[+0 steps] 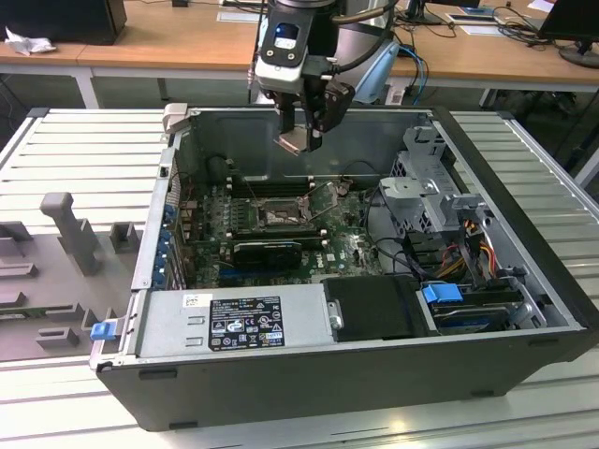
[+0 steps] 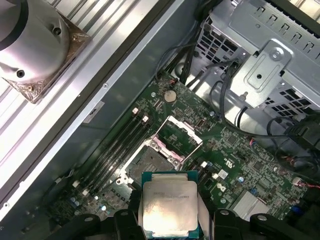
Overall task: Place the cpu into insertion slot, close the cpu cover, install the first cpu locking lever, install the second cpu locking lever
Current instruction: 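Place the cpu into insertion slot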
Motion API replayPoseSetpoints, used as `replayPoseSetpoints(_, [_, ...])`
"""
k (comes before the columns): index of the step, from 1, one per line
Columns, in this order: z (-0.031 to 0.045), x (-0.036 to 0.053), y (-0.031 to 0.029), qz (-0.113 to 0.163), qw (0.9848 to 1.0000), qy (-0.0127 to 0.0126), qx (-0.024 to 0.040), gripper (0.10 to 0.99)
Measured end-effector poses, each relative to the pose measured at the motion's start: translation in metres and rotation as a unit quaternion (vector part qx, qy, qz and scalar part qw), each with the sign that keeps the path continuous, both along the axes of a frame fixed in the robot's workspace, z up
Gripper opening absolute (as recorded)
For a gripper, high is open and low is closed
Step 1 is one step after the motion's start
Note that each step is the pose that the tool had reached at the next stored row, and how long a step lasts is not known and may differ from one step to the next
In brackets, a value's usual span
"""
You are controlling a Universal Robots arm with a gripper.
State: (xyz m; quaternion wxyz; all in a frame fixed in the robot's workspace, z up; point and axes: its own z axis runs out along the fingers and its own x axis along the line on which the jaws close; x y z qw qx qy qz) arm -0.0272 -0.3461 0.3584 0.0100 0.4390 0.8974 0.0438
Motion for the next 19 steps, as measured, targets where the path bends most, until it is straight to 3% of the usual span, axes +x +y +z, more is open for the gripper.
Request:
replayPoseSetpoints(9, [0.0, 0.0, 0.0, -0.033, 0.9995, 0.0, 0.0, 0.525])
replayPoseSetpoints(16, [-0.0001, 0.0, 0.0, -0.065, 0.9979, 0.0, 0.0, 0.525])
replayPoseSetpoints(19, [-0.0001, 0.0, 0.0, -0.086, 0.9963, 0.0, 0.0, 0.525])
